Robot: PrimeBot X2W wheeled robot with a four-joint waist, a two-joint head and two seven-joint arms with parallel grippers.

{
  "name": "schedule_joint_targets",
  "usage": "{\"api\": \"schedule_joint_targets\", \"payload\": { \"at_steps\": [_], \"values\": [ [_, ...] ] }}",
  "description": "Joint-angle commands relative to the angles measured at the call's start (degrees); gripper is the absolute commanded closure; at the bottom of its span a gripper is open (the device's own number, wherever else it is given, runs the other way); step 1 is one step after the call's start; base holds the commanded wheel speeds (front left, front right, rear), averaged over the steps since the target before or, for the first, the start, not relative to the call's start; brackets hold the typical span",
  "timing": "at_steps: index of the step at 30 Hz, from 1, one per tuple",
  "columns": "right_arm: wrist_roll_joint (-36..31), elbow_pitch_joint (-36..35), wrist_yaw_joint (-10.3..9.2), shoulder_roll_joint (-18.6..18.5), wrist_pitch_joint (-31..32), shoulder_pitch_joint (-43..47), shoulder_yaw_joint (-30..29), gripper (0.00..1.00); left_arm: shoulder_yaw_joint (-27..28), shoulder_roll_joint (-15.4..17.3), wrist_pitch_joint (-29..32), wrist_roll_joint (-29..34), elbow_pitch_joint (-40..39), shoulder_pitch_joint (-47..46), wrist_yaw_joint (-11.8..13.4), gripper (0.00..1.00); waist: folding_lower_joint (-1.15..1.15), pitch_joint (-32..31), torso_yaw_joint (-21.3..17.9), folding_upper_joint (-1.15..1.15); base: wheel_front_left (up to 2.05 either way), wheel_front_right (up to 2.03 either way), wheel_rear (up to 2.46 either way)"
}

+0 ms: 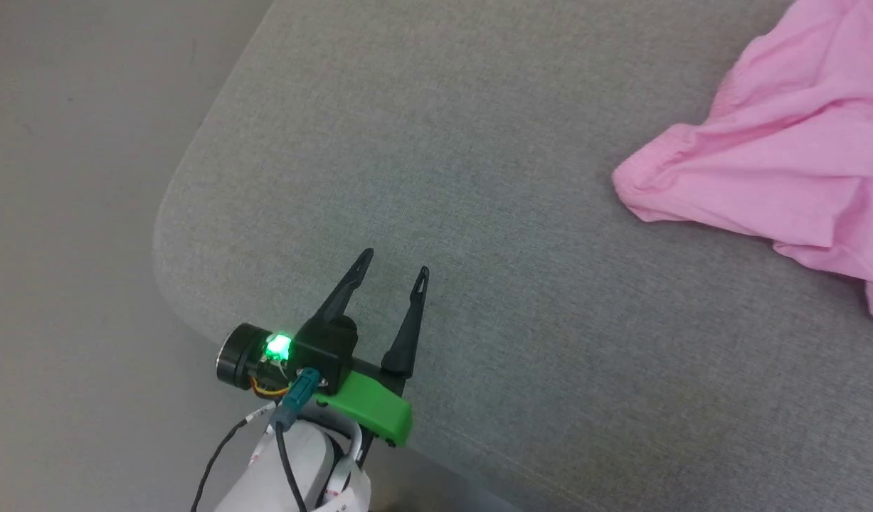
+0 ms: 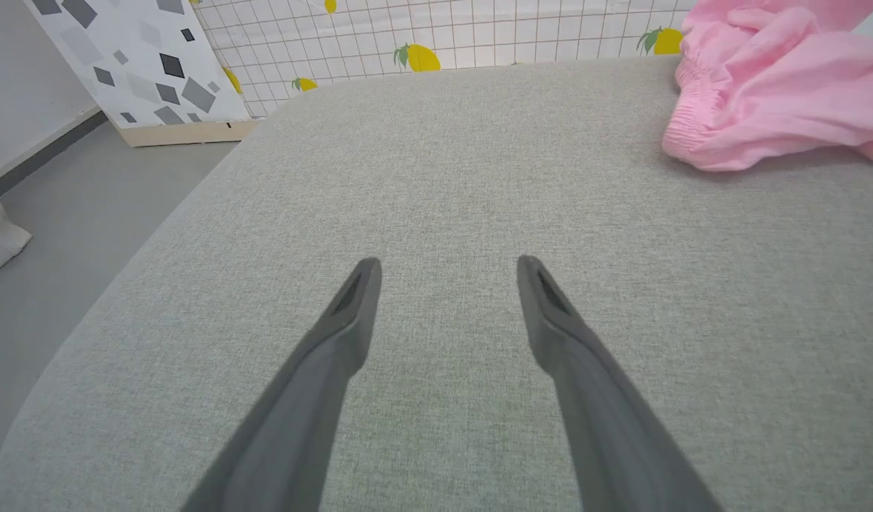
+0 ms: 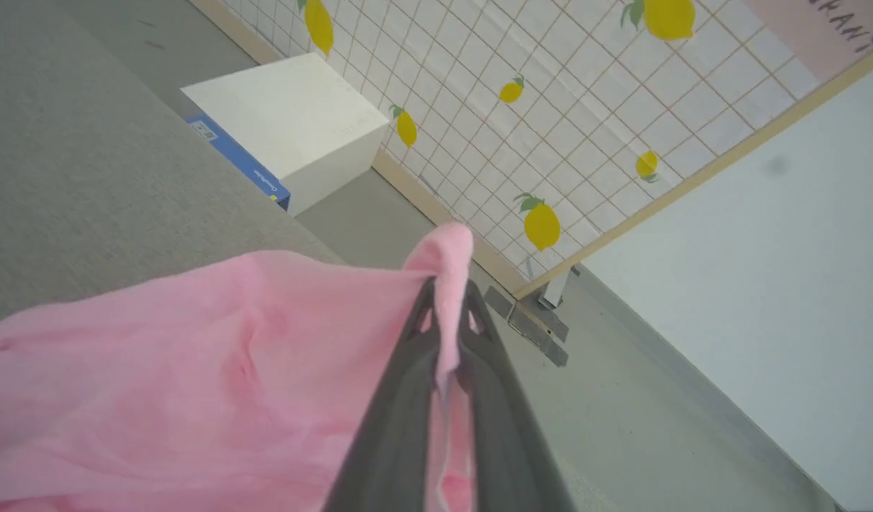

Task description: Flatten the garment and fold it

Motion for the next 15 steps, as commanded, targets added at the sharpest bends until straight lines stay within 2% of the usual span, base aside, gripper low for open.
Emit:
{"api": "schedule_joint_targets", "payload": {
  "at_steps": [1, 8, 15],
  "values": [
    [0.3, 1.5, -0.09, 0.2, -0.8, -0.1, 0.7, 0.0, 0.4, -0.6, -0.3, 0.8, 0.1, -1.3, -0.4, 0.0, 0.0, 1.2, 1.0, 0.0, 0.0, 0.0, 0.0],
    [3.0, 8.2, -0.09, 2.7, -3.9, 1.3, 1.0, 0.0, 1.9, -0.5, -0.3, 1.6, 0.9, -1.7, -1.5, 0.0, 0.0, -0.7, -1.4, 0.0, 0.0, 0.0, 0.0],
    [8.4, 10.1, -0.09, 6.3, -9.2, 4.1, 0.0, 0.0, 4.1, 0.7, -0.3, 1.0, 1.5, -1.3, -1.9, 0.0, 0.0, -6.4, -6.2, 0.0, 0.0, 0.0, 0.0]
  ]
}}
